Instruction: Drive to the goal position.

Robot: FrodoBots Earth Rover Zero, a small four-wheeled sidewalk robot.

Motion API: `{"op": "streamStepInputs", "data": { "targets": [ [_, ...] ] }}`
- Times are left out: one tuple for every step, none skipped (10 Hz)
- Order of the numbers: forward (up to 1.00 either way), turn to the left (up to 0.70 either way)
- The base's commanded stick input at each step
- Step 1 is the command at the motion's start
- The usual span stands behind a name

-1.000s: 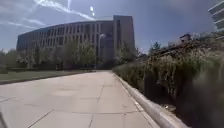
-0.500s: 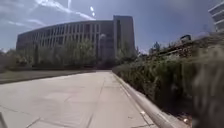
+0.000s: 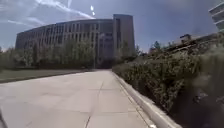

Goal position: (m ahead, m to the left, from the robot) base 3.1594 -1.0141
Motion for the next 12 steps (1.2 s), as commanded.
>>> {"op": "streamStepInputs", "data": {
  "targets": [
    [0.7,-0.05],
    [0.7,-0.05],
    [0.7,-0.05],
    [0.7,-0.05],
    [0.7,-0.05],
    [0.7,-0.05],
    [0.7,-0.05],
    [0.7,-0.05],
    [0.7,-0.08],
    [0.7,-0.24],
    [0.7,-0.18],
    [0.7,-0.07]
  ]
}}
